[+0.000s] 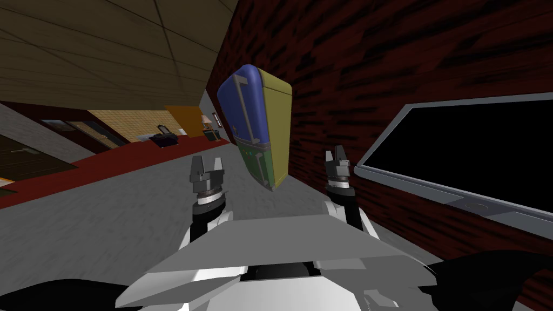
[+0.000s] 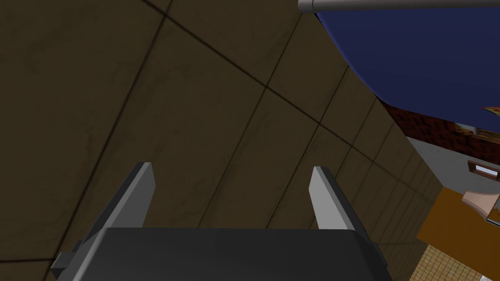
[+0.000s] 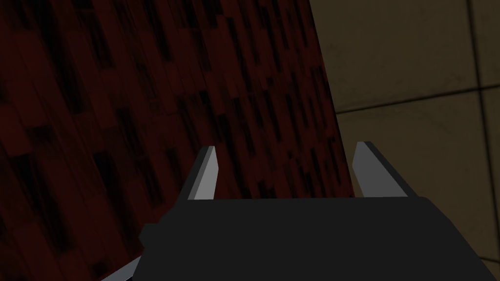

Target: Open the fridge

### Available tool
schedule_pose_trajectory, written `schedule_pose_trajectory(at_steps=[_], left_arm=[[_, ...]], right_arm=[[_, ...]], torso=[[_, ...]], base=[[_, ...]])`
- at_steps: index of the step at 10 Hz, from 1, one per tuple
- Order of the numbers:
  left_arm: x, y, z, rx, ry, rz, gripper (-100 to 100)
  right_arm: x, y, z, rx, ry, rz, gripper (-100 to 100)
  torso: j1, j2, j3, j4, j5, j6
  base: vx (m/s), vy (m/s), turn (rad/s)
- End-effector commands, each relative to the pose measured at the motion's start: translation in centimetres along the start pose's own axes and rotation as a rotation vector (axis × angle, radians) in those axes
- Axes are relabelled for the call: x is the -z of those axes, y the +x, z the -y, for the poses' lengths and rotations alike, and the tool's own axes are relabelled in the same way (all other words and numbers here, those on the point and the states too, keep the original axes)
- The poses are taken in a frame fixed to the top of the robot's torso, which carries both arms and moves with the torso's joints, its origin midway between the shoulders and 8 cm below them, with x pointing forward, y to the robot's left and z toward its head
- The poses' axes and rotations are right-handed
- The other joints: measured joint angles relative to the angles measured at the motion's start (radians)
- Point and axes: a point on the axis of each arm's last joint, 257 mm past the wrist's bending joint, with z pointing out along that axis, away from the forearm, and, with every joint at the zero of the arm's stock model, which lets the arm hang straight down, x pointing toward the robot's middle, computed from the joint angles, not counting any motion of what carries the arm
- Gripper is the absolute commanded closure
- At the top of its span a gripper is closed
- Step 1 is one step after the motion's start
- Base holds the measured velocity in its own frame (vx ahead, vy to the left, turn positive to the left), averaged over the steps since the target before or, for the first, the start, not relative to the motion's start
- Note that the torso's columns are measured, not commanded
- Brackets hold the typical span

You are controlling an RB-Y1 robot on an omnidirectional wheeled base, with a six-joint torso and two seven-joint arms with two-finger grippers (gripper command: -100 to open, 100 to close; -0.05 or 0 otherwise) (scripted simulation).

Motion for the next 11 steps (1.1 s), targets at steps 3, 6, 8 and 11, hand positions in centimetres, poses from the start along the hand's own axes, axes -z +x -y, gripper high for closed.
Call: schedule_pose_trajectory(at_steps=[3, 6, 8, 11], left_arm=[[0.0, 0.0, 0.0, 0.0, 0.0, 0.0, 0], [0.0, 0.0, 0.0, 0.0, 0.0, 0.0, 0], [0.0, 0.0, 0.0, 0.0, 0.0, 0.0, 0], [-0.5, 1.1, -0.6, 0.024, -0.004, -0.062, -100]], right_arm=[[0.0, 0.0, 0.0, 0.0, 0.0, 0.0, 0], [0.0, 0.0, 0.0, 0.0, 0.0, 0.0, 0], [0.0, 0.0, 0.0, 0.0, 0.0, 0.0, 0], [0.0, 0.0, 0.0, 0.0, 0.0, 0.0, 0]], torso=[[0.0, 0.175, -0.351, 0.176, 0.0, 0.0], [0.0, 0.396, -0.792, 0.396, 0.0, 0.0], [0.0, 0.544, -1.087, 0.544, 0.0, 0.0], [0.0, 0.725, -1.451, 0.724, 0.0, 0.0]], base=[[0.0, 0.0, 0.0], [0.0, 0.0, 0.0], [0.0, 0.0, 0.0], [0.009, -0.001, -0.005]])
